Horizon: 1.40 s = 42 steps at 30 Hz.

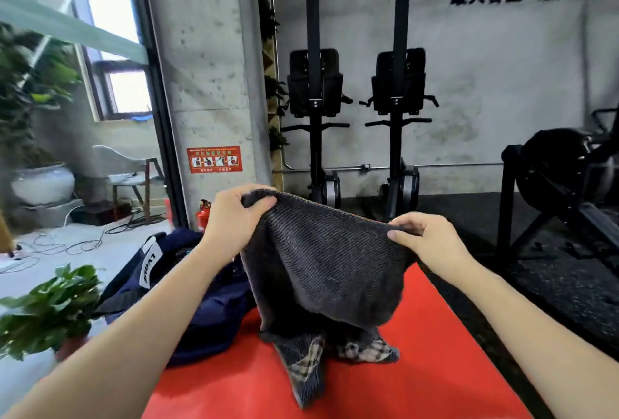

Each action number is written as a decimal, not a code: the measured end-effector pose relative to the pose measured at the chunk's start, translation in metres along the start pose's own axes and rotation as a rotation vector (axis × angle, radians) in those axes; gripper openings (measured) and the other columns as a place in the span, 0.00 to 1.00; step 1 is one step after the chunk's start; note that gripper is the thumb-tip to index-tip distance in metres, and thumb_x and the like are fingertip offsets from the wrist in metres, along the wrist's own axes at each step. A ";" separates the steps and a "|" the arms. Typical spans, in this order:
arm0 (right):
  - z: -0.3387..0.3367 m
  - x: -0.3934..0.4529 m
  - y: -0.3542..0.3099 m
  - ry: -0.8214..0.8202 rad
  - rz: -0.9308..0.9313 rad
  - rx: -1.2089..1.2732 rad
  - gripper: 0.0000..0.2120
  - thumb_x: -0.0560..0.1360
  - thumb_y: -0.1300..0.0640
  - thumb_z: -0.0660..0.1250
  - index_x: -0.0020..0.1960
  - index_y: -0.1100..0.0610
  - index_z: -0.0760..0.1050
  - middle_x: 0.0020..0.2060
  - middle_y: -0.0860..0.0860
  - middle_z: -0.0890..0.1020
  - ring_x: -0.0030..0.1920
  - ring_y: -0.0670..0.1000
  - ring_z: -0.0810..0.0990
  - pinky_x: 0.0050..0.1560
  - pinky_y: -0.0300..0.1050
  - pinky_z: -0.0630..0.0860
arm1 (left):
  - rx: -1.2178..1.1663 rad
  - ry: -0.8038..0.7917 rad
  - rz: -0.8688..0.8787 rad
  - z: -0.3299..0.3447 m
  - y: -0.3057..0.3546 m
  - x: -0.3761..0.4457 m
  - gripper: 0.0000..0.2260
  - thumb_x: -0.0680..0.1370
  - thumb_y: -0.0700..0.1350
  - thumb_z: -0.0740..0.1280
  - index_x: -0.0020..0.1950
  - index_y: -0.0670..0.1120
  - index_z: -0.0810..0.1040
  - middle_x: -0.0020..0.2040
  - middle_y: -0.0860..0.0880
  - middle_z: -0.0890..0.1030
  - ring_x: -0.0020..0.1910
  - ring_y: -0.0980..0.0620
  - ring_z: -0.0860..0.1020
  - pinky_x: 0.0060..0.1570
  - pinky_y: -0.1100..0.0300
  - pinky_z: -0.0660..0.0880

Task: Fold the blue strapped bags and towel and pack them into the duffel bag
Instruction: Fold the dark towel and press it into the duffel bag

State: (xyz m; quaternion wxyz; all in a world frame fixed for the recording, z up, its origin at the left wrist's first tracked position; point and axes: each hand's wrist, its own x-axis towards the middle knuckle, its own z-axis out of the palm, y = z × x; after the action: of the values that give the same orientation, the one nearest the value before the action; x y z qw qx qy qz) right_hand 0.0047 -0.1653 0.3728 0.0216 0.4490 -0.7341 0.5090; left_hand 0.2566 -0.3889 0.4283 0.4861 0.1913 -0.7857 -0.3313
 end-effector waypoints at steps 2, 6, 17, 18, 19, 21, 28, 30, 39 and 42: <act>-0.021 0.001 -0.029 0.039 -0.039 -0.026 0.08 0.72 0.59 0.77 0.42 0.46 0.84 0.41 0.43 0.87 0.47 0.45 0.85 0.59 0.51 0.79 | 0.008 0.004 0.028 -0.011 0.025 0.004 0.14 0.76 0.42 0.73 0.37 0.60 0.80 0.32 0.68 0.81 0.35 0.70 0.78 0.36 0.74 0.69; -0.064 0.006 -0.087 0.158 -0.127 -0.086 0.07 0.73 0.57 0.77 0.42 0.45 0.82 0.40 0.45 0.86 0.47 0.49 0.84 0.57 0.53 0.78 | -0.015 0.039 0.073 -0.038 0.076 0.018 0.09 0.75 0.44 0.74 0.40 0.58 0.84 0.39 0.60 0.85 0.43 0.61 0.82 0.47 0.63 0.76; -0.164 0.016 -0.219 0.306 -0.311 -0.372 0.02 0.77 0.48 0.71 0.46 0.44 0.80 0.45 0.44 0.83 0.50 0.49 0.80 0.55 0.50 0.76 | 0.001 0.179 0.238 -0.096 0.200 0.048 0.09 0.74 0.46 0.76 0.37 0.57 0.81 0.35 0.60 0.81 0.38 0.59 0.78 0.43 0.61 0.72; -0.173 0.016 -0.231 0.315 -0.314 -0.387 0.02 0.77 0.47 0.71 0.46 0.43 0.80 0.45 0.44 0.83 0.50 0.49 0.80 0.56 0.53 0.77 | 0.006 0.190 0.256 -0.102 0.211 0.050 0.08 0.74 0.46 0.76 0.38 0.57 0.81 0.36 0.60 0.81 0.38 0.60 0.78 0.42 0.61 0.72; -0.179 0.015 -0.241 0.324 -0.325 -0.396 0.02 0.77 0.46 0.70 0.46 0.43 0.80 0.45 0.43 0.83 0.50 0.49 0.80 0.56 0.54 0.77 | 0.008 0.193 0.273 -0.106 0.221 0.051 0.07 0.74 0.46 0.76 0.39 0.56 0.82 0.36 0.59 0.81 0.38 0.61 0.78 0.41 0.62 0.72; -0.193 0.012 -0.263 0.350 -0.358 -0.394 0.02 0.77 0.46 0.71 0.46 0.43 0.80 0.44 0.42 0.83 0.49 0.49 0.80 0.56 0.54 0.77 | 0.009 0.204 0.292 -0.118 0.241 0.053 0.06 0.74 0.47 0.76 0.40 0.56 0.82 0.36 0.60 0.81 0.37 0.63 0.77 0.39 0.66 0.70; -0.236 -0.001 -0.330 0.431 -0.438 -0.408 0.04 0.78 0.45 0.69 0.45 0.43 0.80 0.43 0.39 0.82 0.49 0.45 0.79 0.55 0.54 0.78 | -0.052 0.242 0.400 -0.159 0.304 0.048 0.05 0.74 0.46 0.76 0.40 0.55 0.83 0.36 0.58 0.84 0.38 0.61 0.79 0.38 0.67 0.71; -0.245 -0.004 -0.345 0.425 -0.453 -0.402 0.04 0.78 0.46 0.69 0.45 0.43 0.79 0.43 0.40 0.82 0.48 0.44 0.79 0.54 0.53 0.78 | -0.097 0.239 0.426 -0.169 0.314 0.047 0.06 0.74 0.45 0.76 0.39 0.56 0.84 0.36 0.58 0.84 0.37 0.62 0.80 0.36 0.71 0.71; -0.254 0.001 -0.361 0.389 -0.465 -0.419 0.05 0.78 0.48 0.70 0.47 0.48 0.82 0.44 0.41 0.83 0.48 0.43 0.80 0.50 0.45 0.74 | -0.128 0.185 0.414 -0.171 0.314 0.055 0.05 0.74 0.44 0.77 0.43 0.54 0.85 0.39 0.56 0.86 0.41 0.59 0.83 0.40 0.69 0.74; -0.245 0.013 -0.345 0.358 -0.438 -0.407 0.05 0.78 0.49 0.71 0.48 0.50 0.83 0.43 0.42 0.83 0.47 0.41 0.79 0.47 0.41 0.72 | -0.112 0.172 0.389 -0.158 0.293 0.067 0.06 0.73 0.45 0.78 0.42 0.55 0.85 0.39 0.58 0.86 0.41 0.60 0.83 0.42 0.67 0.74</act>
State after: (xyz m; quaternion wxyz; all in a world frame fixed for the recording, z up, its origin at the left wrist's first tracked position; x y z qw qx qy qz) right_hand 0.1281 -0.0129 0.7476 0.3476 0.4861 -0.6913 0.4062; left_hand 0.3729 -0.2762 0.7262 0.6159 0.0366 -0.7439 -0.2567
